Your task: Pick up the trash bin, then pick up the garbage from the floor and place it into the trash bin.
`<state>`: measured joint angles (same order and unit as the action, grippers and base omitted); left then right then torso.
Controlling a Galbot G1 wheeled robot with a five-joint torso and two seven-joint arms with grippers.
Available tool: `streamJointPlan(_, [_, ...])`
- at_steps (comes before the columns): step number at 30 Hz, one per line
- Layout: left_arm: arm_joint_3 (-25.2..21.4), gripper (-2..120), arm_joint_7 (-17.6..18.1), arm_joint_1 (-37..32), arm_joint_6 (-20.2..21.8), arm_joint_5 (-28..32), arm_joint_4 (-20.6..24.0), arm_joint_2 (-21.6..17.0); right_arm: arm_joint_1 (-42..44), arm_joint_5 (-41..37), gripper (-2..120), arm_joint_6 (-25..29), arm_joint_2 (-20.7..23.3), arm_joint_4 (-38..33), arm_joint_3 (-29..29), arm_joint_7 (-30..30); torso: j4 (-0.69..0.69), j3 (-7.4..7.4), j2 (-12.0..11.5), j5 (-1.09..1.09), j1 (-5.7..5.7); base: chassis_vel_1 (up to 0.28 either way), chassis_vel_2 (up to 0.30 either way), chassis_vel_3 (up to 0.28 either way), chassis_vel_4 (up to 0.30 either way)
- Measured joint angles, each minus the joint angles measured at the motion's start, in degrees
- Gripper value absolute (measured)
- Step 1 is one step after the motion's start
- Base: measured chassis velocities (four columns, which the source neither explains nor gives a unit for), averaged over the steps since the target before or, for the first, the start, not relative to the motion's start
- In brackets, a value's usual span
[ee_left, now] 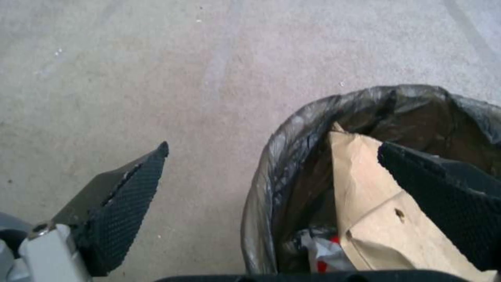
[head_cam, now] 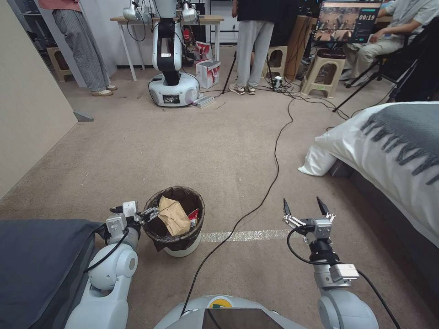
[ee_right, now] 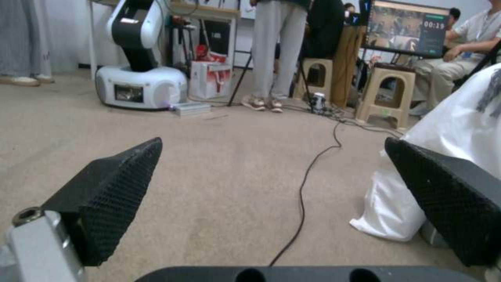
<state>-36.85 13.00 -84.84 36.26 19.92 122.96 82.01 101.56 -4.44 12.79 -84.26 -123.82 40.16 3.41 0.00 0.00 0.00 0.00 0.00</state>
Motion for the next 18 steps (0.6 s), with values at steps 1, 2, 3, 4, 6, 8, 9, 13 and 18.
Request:
streamJointPlan(1, [-0.1, 100, -0.1, 0.0, 0.0, -0.2, 0.2, 0.0, 0.0, -0.1, 100, 0.0, 0.0, 0.0, 0.0, 0.0, 0.00, 0.00, 0.0, 0.00, 0.00, 0.000, 0.000, 0.000, 0.000])
streamJointPlan(2, [-0.1, 100, -0.1, -0.1, 0.0, -0.2, 0.4, 0.0, 0.0, -0.2, 100, 0.0, 0.0, 0.0, 0.1, 0.0, 0.00, 0.00, 0.0, 0.00, 0.00, 0.000, 0.000, 0.000, 0.000])
streamJointPlan(3, [-0.1, 100, -0.1, -0.1, 0.0, -0.2, 0.4, 0.0, 0.0, -0.2, 100, 0.0, 0.0, 0.0, 0.1, 0.0, 0.00, 0.00, 0.0, 0.00, 0.00, 0.000, 0.000, 0.000, 0.000])
streamJointPlan(4, [-0.2, 100, -0.1, -0.1, 0.0, -0.3, 0.8, -0.1, 0.0, -0.4, 100, -0.1, 0.0, -0.2, 0.1, 0.0, 0.00, 0.00, 0.0, 0.00, 0.00, 0.000, 0.000, 0.000, 0.000])
streamJointPlan(6, [-0.3, 100, -0.1, -0.2, 0.0, -0.5, 1.6, -0.2, 0.0, -0.7, 100, -0.4, 0.1, -0.4, 0.2, 0.0, 0.00, 0.00, 0.0, 0.00, 0.00, 0.000, 0.000, 0.000, 0.000])
streamJointPlan(8, [-0.4, 100, -0.1, -0.3, 0.0, -0.9, 2.2, -0.2, -0.1, -1.0, 100, -0.6, 0.2, -0.5, 0.3, -0.1, 0.00, 0.00, 0.0, 0.00, 0.00, 0.000, 0.000, 0.000, 0.000])
streamJointPlan(9, [-0.5, 100, 0.0, -0.3, -0.2, -1.4, 2.6, -0.2, -0.1, -1.2, 100, -0.7, 0.2, -0.7, 0.3, -0.1, 0.00, 0.00, 0.0, 0.00, 0.00, 0.000, 0.000, 0.000, 0.000])
streamJointPlan(13, [-0.9, 100, -1.5, -0.7, -5.2, -5.6, 4.2, -0.4, -0.1, -1.4, 100, -0.9, 0.2, -1.0, 0.7, -0.4, 0.00, 0.00, 0.0, 0.00, 0.00, 0.000, 0.000, 0.000, 0.000])
streamJointPlan(18, [-3.4, 100, -13.1, -2.7, -23.2, -10.7, 4.6, -2.0, 0.5, -1.2, 100, -0.7, 0.5, -1.2, 1.8, -2.1, -0.01, 0.00, 0.0, 0.00, 0.00, 0.000, 0.000, 0.000, 0.000])
